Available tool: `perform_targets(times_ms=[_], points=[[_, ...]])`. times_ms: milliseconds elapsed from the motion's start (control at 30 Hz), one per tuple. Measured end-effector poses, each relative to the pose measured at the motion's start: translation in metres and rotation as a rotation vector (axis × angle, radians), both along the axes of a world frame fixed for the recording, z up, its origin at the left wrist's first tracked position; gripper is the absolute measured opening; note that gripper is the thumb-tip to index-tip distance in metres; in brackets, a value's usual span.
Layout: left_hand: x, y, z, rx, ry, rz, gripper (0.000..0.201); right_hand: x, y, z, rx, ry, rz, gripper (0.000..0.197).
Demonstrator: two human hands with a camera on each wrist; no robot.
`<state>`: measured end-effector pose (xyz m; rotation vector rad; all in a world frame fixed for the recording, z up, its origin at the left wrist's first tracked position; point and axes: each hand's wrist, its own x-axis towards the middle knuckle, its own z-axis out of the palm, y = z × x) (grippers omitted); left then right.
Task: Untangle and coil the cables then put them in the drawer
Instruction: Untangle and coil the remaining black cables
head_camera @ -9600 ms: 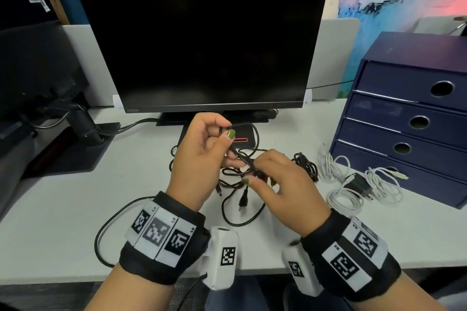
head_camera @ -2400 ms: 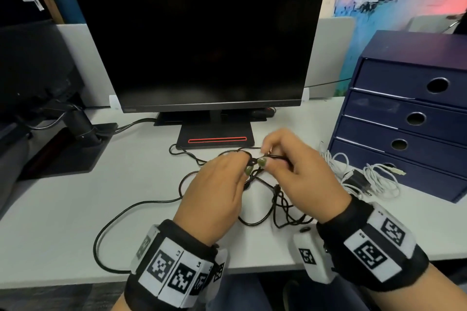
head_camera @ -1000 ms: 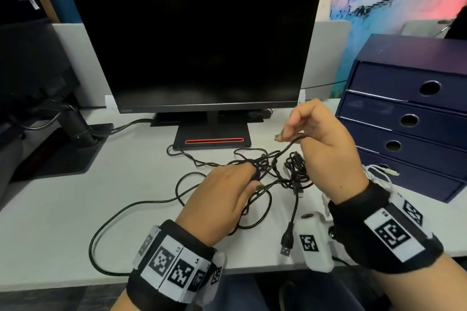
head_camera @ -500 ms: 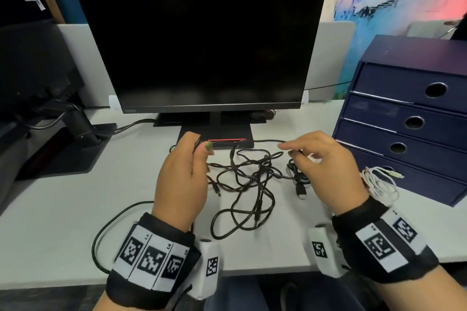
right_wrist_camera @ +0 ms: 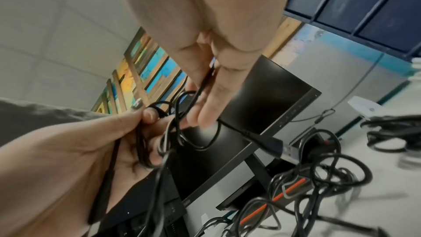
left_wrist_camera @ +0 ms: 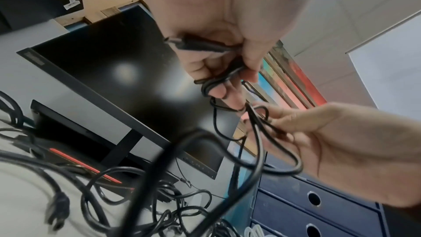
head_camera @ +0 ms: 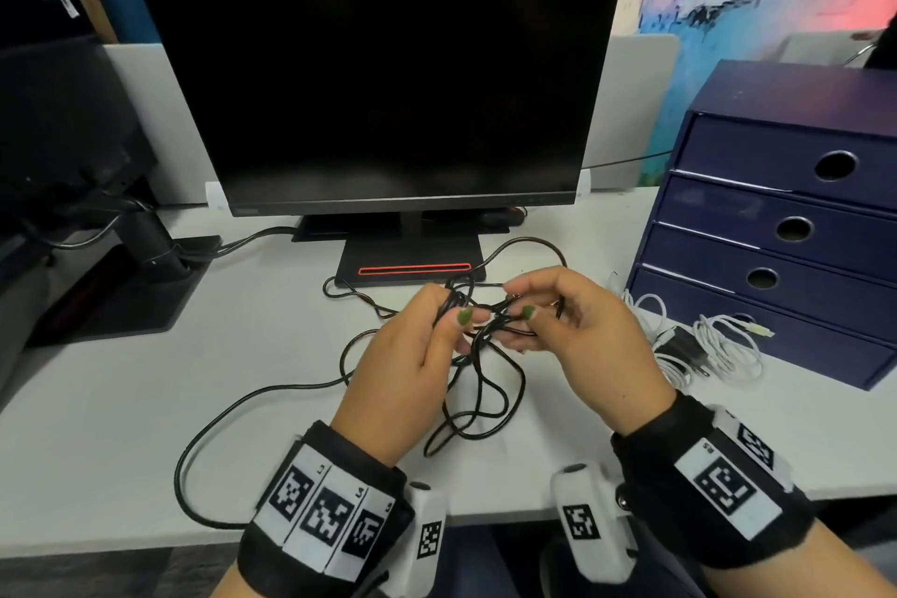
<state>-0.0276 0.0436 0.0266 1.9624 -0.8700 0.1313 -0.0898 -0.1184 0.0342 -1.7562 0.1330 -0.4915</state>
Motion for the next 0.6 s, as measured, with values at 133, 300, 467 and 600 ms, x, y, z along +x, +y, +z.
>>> perform_targets(times_ms=[133,300,467,600], points=[[-0.003,-0.004,-0.003,0.088,-0.013,0.016,0.018,-0.002,-0.001,0.004,-0.159,-0.086,0.008,0.044],[-0.004,-0.006,-0.003,-0.013,0.104,0.02,0.019,-0.004,0.002,0.006,-0.258,-0.115,0.063,0.053],[-0.005,-0.009,-0.005,-0.108,0.14,0.042,0.018,-0.002,0.002,0.001,-0.478,-0.12,-0.018,0.051],[-0.003,-0.007,-0.003,-0.18,0.149,0.059,0.017,0.001,-0.003,-0.004,-0.417,-0.033,-0.069,0.043]])
